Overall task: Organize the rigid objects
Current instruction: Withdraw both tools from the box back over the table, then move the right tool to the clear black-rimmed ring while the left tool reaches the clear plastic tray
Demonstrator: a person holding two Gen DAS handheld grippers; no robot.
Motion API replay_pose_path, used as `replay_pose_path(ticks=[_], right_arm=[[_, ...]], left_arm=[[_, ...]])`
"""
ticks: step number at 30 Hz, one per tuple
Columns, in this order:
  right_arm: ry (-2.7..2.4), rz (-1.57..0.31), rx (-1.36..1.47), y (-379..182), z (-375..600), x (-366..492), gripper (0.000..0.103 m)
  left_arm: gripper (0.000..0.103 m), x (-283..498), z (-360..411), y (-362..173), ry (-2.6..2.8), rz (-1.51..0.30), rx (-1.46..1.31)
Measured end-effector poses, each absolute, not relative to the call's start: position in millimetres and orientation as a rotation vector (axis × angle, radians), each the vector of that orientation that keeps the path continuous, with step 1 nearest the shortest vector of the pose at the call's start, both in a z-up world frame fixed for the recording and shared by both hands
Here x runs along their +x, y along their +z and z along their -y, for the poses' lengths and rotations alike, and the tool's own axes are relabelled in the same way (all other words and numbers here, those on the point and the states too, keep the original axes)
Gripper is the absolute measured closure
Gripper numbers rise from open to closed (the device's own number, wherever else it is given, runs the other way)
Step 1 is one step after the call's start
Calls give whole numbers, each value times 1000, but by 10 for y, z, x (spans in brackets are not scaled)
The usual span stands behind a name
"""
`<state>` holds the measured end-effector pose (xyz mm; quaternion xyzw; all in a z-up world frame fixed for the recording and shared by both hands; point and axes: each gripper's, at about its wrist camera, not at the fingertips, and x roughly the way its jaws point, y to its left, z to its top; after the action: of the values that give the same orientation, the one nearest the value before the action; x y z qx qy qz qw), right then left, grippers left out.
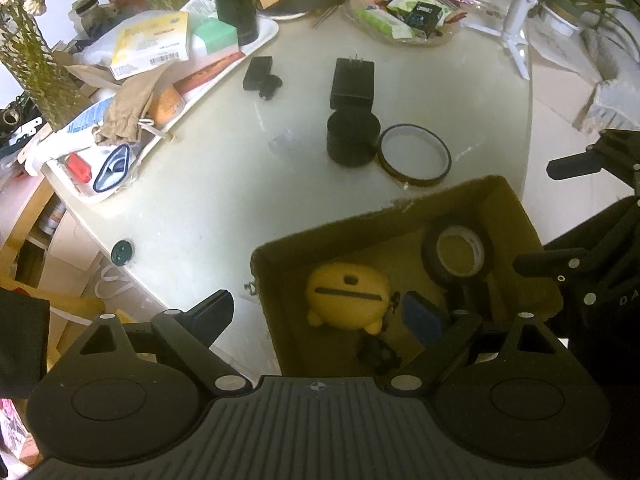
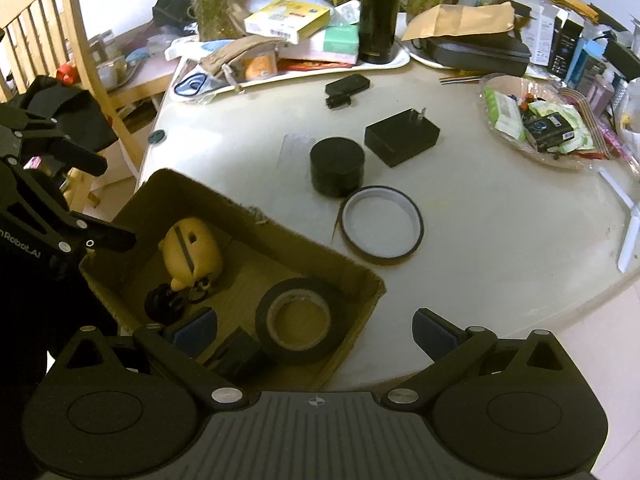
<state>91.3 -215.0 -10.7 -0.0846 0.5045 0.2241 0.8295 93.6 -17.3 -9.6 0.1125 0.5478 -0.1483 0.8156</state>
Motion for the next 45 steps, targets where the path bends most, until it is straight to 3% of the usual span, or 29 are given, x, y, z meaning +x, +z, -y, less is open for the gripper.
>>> replay_pose_path(ticks=[19,45], right_arm=[[393,-1050,-99,-210,2277,1348,0],[400,-1089,-109,-661,2257,2021,0]], left_arm=[[11,1360,165,-159,-336,-1115,216],[11,2094,161,-622,-307,-1189,243]])
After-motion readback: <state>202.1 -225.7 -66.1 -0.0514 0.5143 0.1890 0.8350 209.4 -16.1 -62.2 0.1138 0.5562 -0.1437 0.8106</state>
